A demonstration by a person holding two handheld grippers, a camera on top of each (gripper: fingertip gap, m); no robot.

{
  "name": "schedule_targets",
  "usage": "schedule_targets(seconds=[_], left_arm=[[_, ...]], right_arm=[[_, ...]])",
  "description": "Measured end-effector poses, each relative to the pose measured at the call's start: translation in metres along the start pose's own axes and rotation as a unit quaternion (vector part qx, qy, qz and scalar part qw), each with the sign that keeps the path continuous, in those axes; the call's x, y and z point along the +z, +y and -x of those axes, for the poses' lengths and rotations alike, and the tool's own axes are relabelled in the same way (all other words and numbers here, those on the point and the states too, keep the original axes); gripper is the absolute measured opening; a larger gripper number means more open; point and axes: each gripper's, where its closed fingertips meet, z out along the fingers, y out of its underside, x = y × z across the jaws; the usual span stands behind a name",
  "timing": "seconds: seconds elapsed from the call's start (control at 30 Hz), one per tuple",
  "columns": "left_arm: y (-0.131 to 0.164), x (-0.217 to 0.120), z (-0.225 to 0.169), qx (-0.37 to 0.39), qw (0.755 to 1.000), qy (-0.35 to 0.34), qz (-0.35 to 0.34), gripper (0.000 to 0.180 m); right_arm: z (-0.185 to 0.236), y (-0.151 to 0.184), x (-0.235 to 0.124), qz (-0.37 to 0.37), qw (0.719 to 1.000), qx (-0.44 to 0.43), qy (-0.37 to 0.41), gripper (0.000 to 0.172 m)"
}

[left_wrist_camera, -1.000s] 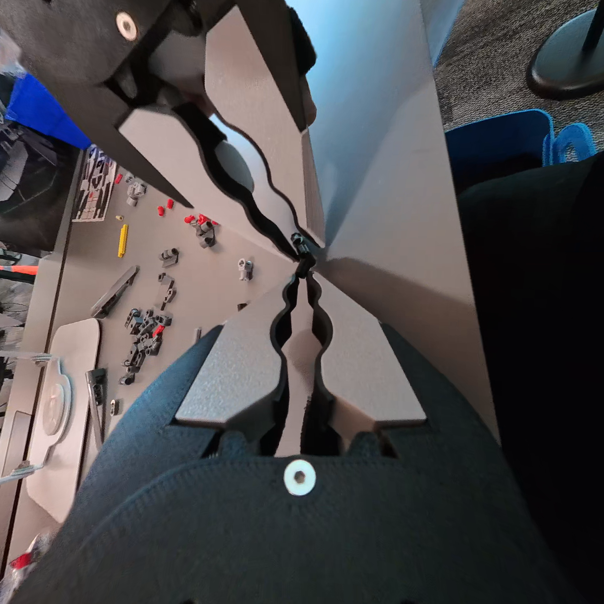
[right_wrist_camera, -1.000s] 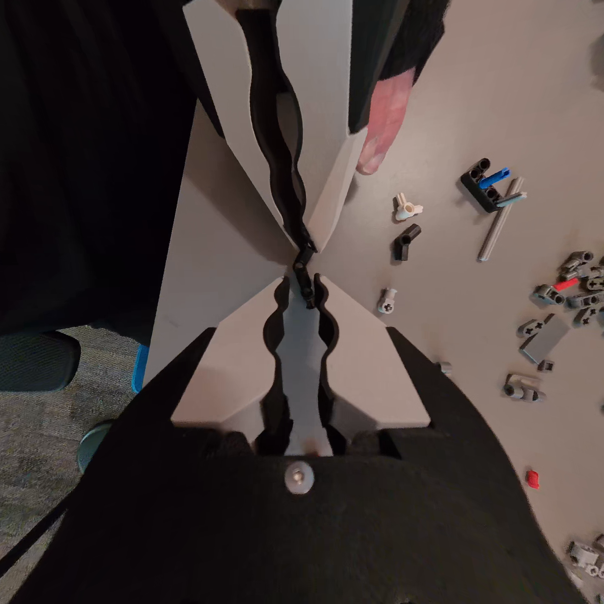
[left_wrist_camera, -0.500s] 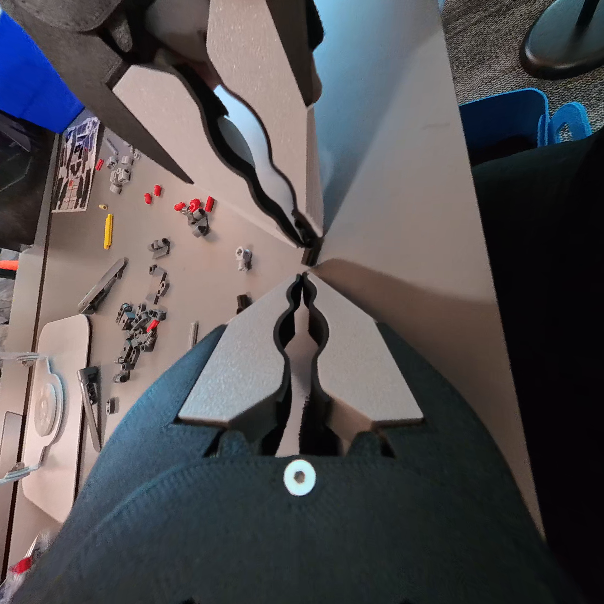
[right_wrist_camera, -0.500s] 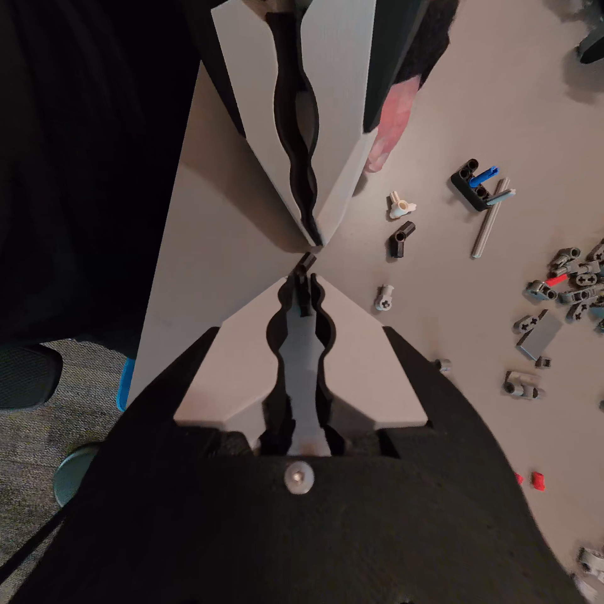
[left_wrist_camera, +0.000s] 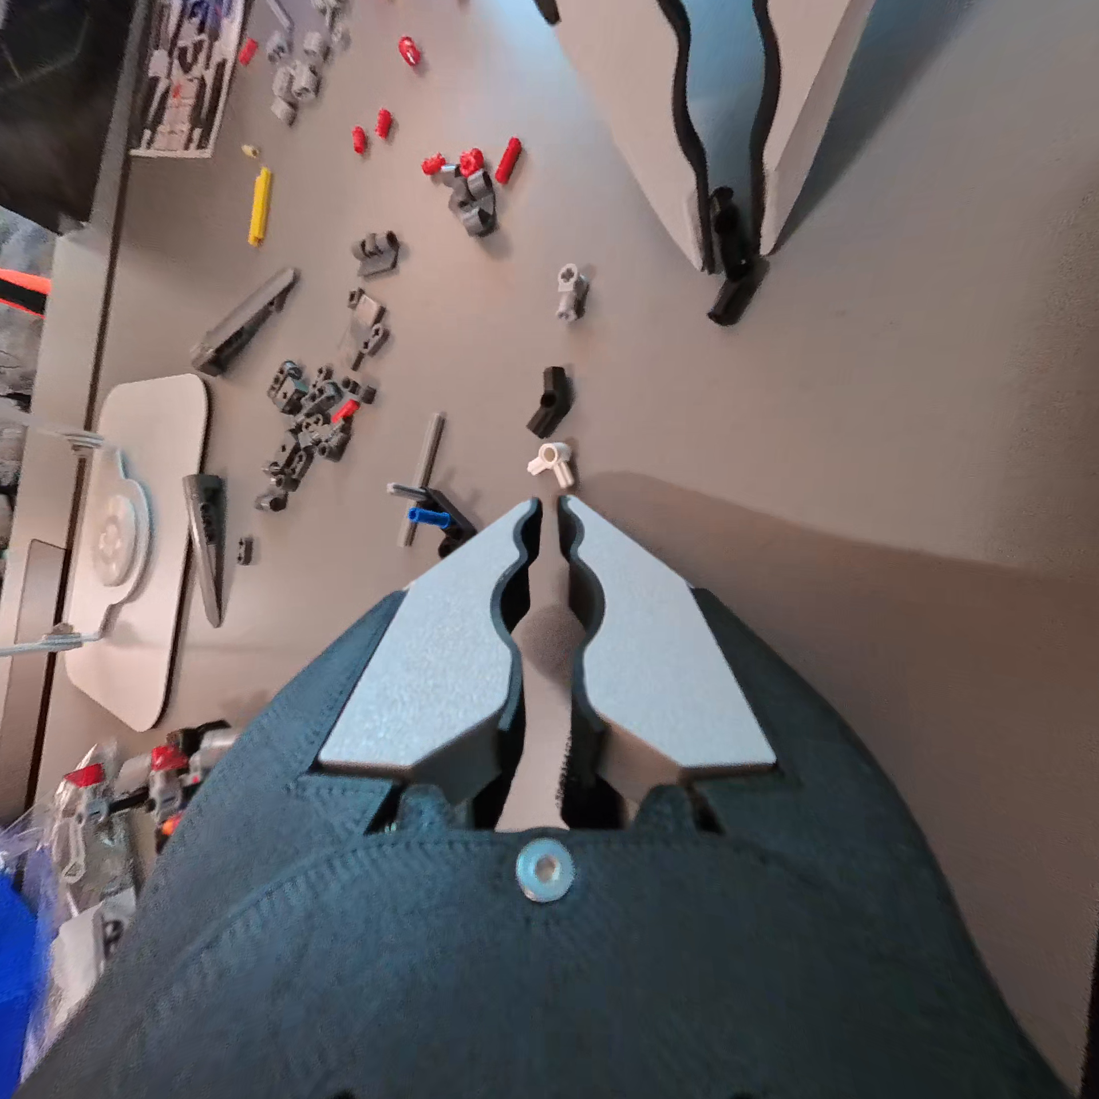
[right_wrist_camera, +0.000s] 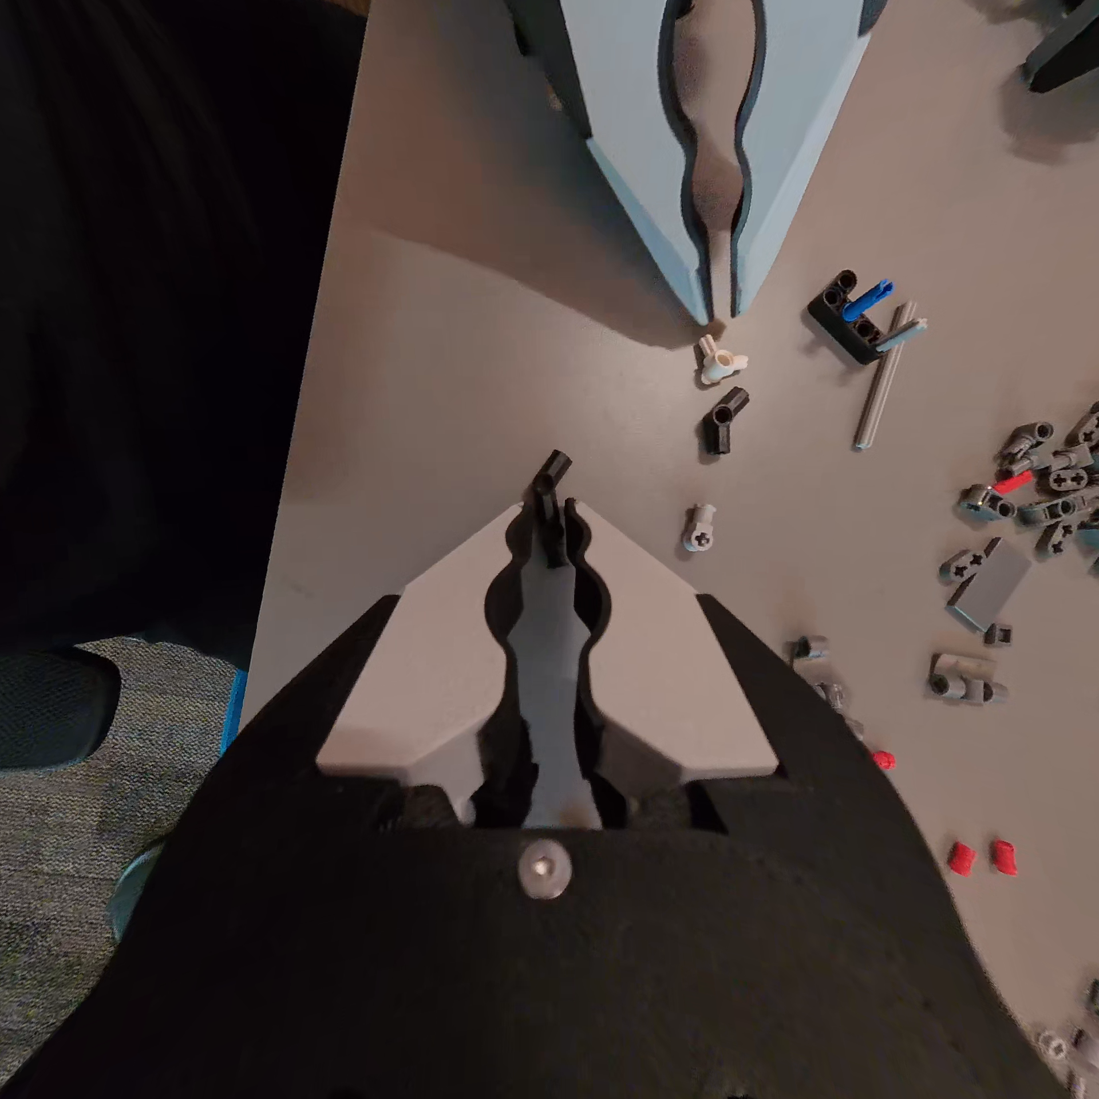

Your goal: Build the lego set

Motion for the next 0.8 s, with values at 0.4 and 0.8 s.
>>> schedule_targets(seconds=[0.4, 0.8], left_arm=[[-0.019, -0.006, -0.006, -0.009, 0.998, 0.008, -0.06, 0.004], [-0.009, 0.005, 0.002, -0.038, 0.999, 0.003, -0.028, 0.015]], right_arm=[[0.0, -0.001, 0.001, 0.0, 0.999, 0.033, 0.011, 0.008], [0.0, -0.003, 0.002, -0.009, 0.999, 0.047, 0.023, 0.005]])
